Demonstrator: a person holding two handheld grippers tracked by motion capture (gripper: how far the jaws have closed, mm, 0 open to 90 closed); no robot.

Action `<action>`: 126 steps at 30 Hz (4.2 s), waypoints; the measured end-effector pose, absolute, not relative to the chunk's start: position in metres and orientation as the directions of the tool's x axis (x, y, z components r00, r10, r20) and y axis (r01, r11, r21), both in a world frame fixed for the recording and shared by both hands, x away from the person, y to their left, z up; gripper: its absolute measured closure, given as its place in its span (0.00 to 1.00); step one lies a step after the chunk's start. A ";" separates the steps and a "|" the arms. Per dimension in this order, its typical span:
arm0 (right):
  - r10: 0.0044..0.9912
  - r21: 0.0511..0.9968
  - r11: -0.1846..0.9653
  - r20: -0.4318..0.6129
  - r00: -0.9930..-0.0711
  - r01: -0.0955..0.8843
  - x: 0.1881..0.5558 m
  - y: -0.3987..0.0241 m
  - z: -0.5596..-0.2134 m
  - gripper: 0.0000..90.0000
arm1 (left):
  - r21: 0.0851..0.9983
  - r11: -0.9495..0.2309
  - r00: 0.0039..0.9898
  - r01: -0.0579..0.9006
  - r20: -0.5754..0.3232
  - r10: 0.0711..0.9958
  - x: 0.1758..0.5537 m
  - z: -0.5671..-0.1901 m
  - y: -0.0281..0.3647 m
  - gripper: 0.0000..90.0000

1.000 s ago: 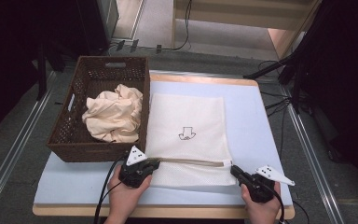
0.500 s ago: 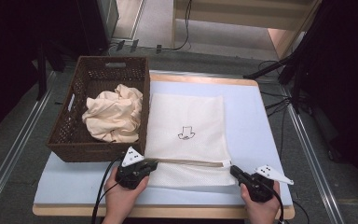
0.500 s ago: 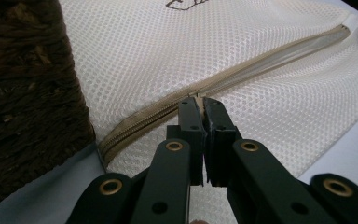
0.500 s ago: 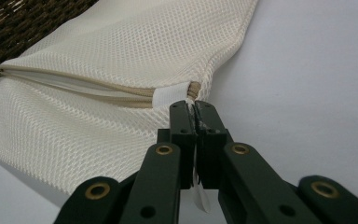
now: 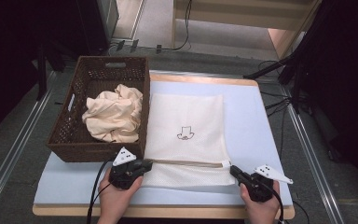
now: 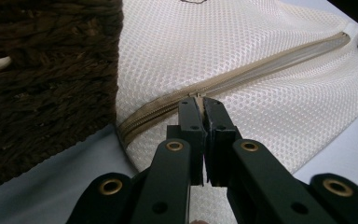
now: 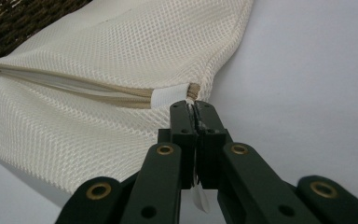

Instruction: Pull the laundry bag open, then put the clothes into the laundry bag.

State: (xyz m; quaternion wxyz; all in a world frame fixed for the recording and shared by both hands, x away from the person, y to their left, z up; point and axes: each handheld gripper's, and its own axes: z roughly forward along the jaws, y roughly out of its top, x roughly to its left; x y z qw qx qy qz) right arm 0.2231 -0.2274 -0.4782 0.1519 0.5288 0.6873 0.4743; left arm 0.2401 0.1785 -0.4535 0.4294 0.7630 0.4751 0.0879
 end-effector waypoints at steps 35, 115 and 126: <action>0.867 0.819 0.009 0.279 -0.413 0.574 0.228 -0.236 -0.484 0.41 | 0.820 -0.105 0.533 0.563 -0.263 0.804 0.231 -0.451 0.219 0.75; 0.791 0.746 0.387 0.035 -0.611 0.543 0.308 -0.131 -0.485 0.36 | 0.722 -0.336 0.682 0.604 -0.251 0.686 0.243 -0.481 0.130 1.00; 0.816 0.747 0.262 0.166 -0.553 0.611 0.308 -0.144 -0.477 0.96 | 0.723 -0.337 0.682 0.603 -0.249 0.687 0.243 -0.481 0.129 1.00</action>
